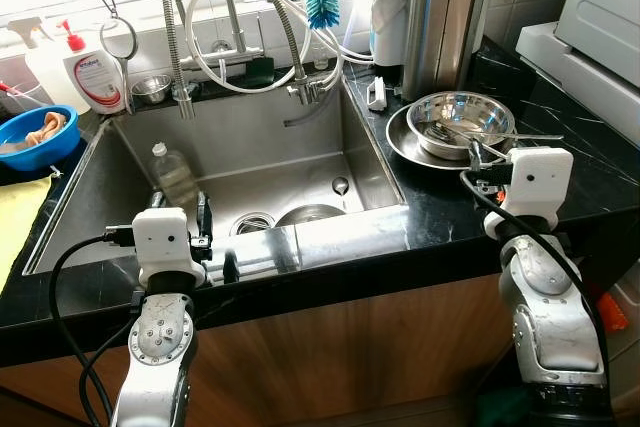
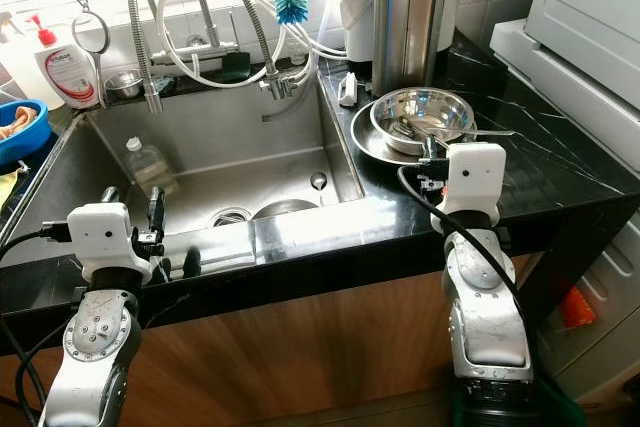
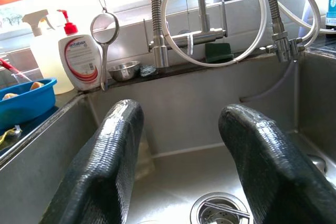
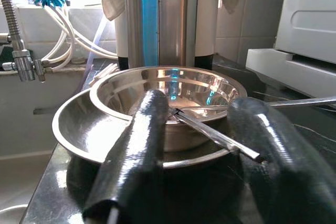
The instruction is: Kitchen organization
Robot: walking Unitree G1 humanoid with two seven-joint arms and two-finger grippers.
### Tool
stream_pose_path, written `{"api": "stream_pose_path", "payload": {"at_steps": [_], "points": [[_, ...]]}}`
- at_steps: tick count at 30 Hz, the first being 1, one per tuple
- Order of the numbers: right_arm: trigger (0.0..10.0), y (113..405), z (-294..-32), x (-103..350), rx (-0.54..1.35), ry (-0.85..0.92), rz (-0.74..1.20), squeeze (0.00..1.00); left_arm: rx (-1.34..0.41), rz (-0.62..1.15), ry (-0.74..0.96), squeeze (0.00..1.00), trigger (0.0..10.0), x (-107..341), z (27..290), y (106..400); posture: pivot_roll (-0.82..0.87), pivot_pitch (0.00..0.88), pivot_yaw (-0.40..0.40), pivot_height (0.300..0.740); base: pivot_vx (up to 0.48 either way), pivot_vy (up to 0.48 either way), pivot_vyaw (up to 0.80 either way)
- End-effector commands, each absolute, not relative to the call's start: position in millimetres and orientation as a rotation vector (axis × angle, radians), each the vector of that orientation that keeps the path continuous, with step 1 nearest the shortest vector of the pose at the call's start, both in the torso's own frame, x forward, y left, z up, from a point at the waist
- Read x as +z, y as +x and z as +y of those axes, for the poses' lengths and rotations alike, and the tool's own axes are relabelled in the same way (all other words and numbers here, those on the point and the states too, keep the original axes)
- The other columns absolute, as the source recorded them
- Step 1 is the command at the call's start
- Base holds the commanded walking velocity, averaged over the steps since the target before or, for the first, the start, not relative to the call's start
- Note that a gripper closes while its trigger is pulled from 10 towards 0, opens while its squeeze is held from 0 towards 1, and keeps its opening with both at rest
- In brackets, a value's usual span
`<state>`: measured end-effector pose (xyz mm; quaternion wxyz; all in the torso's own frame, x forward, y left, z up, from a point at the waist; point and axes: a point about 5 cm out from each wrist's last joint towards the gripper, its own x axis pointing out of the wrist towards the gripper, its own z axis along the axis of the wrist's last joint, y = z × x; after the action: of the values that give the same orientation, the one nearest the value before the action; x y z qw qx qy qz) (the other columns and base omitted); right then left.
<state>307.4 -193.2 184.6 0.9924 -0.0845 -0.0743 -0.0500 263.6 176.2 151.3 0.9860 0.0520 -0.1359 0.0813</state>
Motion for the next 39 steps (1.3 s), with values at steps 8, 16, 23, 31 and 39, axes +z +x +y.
{"api": "stream_pose_path", "payload": {"at_steps": [8, 16, 23, 31, 39], "points": [[0.0, 311.2, -187.6, 187.2, -0.086, -0.156, -0.149, 0.00, 0.173, -0.258, 0.121, 0.00, 10.0, 148.5, 179.1, 264.2, -0.23, 0.000, 0.116, 0.740, 0.000, 0.000, 0.00], [0.0, 312.1, -185.2, 188.5, -0.079, -0.151, -0.154, 0.00, 0.174, -0.263, 0.122, 0.00, 10.0, 149.7, 179.3, 265.4, -0.23, 0.000, 0.119, 0.740, 0.000, 0.000, 0.00], [0.0, 313.9, -180.4, 195.0, -0.065, -0.140, -0.184, 0.00, 0.176, -0.267, 0.122, 0.00, 10.0, 150.3, 179.0, 265.8, -0.23, 0.000, 0.120, 0.740, 0.000, 0.000, 0.00], [2.3, 315.0, -175.5, 204.7, -0.048, -0.131, -0.232, 0.00, 0.178, -0.271, 0.122, 0.00, 10.0, 150.9, 179.4, 266.7, -0.23, 0.000, 0.122, 0.740, 0.000, 0.000, 0.00], [10.0, 316.1, -163.3, 227.6, 0.015, -0.182, -0.333, 0.00, 0.179, -0.276, 0.118, 0.00, 10.0, 151.4, 178.7, 267.6, -0.23, 0.000, 0.121, 0.740, 0.000, 0.000, 0.00]]}}
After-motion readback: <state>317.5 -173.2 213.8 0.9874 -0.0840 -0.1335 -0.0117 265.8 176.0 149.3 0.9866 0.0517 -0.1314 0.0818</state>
